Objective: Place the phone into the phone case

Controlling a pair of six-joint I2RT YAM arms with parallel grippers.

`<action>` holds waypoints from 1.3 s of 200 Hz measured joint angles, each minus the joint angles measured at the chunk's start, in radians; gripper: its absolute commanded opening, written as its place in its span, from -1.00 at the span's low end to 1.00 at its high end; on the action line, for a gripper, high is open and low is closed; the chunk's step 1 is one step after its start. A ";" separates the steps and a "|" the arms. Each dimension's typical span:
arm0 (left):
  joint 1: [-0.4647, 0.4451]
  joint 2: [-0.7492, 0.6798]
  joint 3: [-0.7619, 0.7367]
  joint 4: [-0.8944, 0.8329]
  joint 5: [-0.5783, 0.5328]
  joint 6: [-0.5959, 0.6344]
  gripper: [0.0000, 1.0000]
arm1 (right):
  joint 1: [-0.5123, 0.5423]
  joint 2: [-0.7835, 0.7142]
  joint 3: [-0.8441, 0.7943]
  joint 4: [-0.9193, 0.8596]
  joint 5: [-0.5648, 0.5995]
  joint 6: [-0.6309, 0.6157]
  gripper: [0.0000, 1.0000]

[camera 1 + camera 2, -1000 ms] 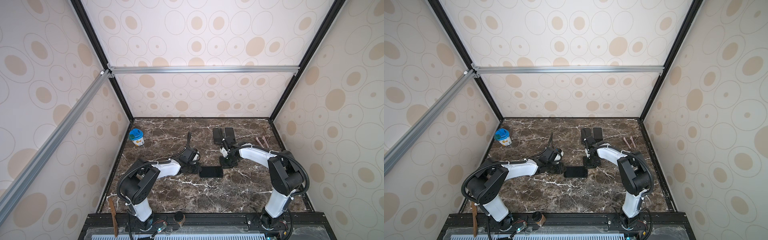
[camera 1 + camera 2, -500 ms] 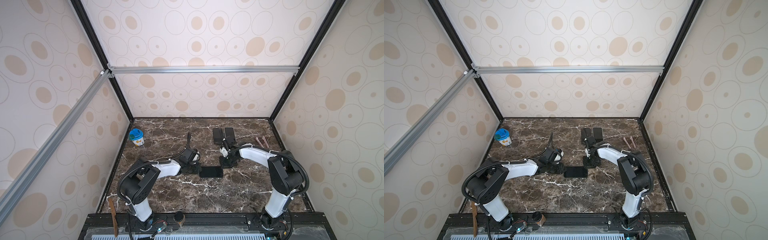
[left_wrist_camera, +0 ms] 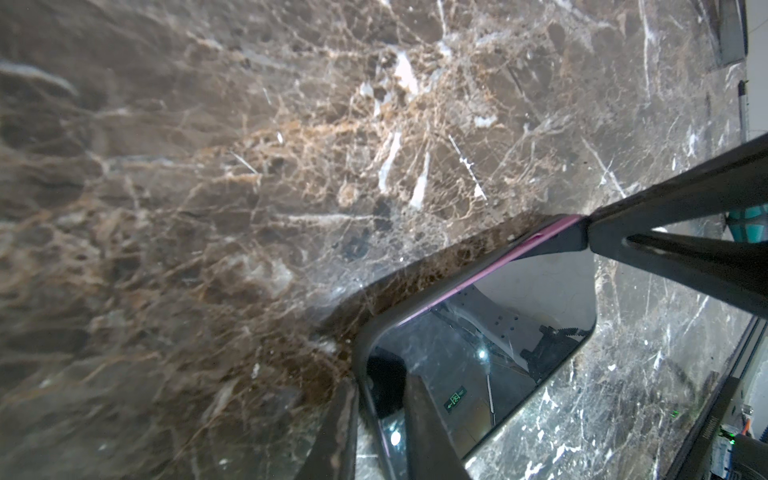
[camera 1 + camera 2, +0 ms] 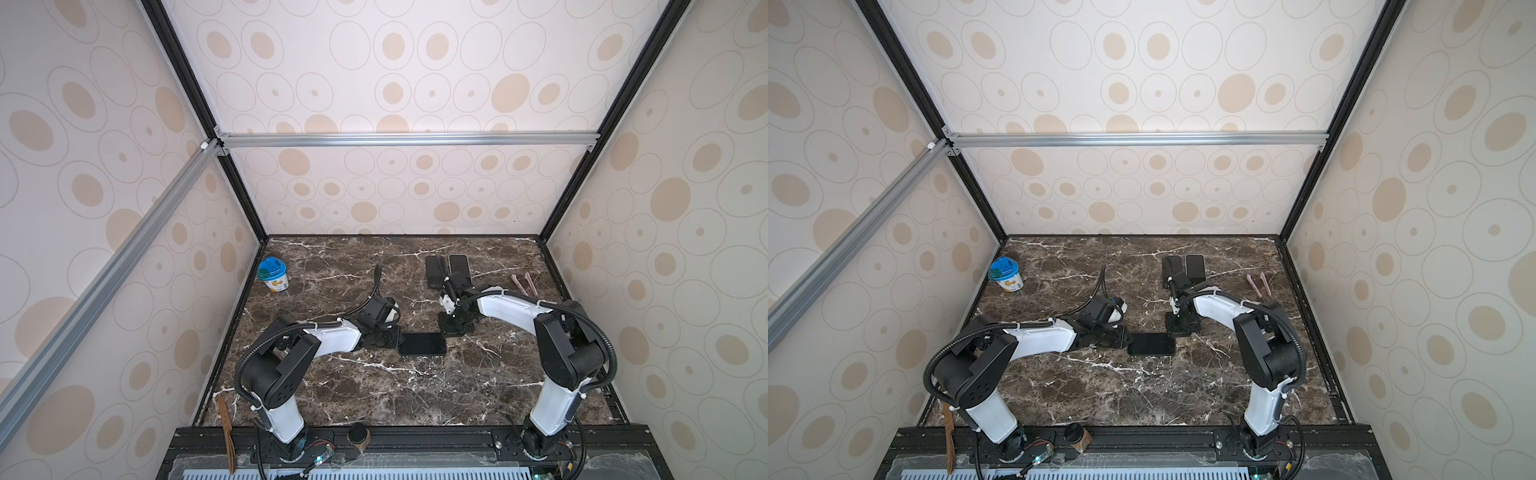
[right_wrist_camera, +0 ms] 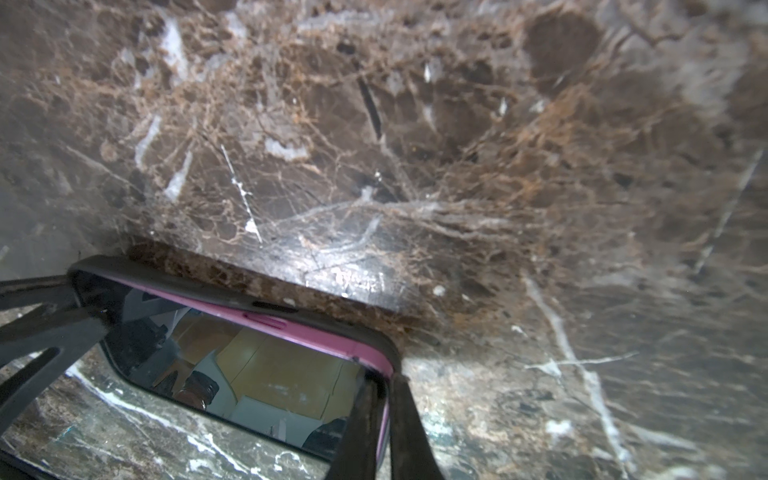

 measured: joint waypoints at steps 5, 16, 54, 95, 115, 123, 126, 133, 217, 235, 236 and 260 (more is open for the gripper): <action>0.000 0.000 0.000 0.000 0.000 0.000 -0.58 | 0.003 0.002 0.003 -0.003 0.004 0.002 -0.81; 0.000 0.000 0.000 0.000 0.000 0.000 -0.58 | 0.010 0.008 0.011 -0.014 0.019 0.007 -0.81; 0.000 0.000 -0.002 0.002 0.000 0.000 -0.58 | 0.032 0.018 0.027 -0.032 0.060 0.024 -0.81; 0.000 0.000 -0.005 0.006 -0.001 -0.001 -0.58 | 0.045 0.022 0.032 -0.037 0.087 0.040 -0.81; 0.000 0.000 -0.009 0.013 -0.001 -0.002 -0.58 | 0.050 0.026 0.035 -0.040 0.098 0.044 -0.81; 0.000 0.000 -0.011 0.018 -0.001 -0.005 -0.58 | 0.053 0.027 0.037 -0.042 0.101 0.047 -0.81; 0.000 0.000 -0.012 0.019 -0.001 -0.005 -0.58 | 0.053 0.027 0.037 -0.042 0.103 0.047 -0.81; 0.000 0.000 -0.014 0.022 -0.001 -0.008 -0.58 | 0.055 0.027 0.038 -0.043 0.107 0.049 -0.82; 0.002 -0.005 -0.039 0.063 -0.001 -0.032 -0.59 | 0.061 0.038 0.041 -0.044 0.119 0.071 -0.81; 0.002 -0.005 -0.040 0.066 -0.001 -0.037 -0.59 | 0.062 0.039 0.042 -0.045 0.119 0.074 -0.81; 0.002 -0.005 -0.040 0.066 -0.001 -0.038 -0.59 | 0.062 0.040 0.042 -0.045 0.119 0.074 -0.81; 0.002 -0.006 -0.046 0.076 -0.001 -0.042 -0.59 | 0.062 0.042 0.042 -0.044 0.119 0.078 -0.81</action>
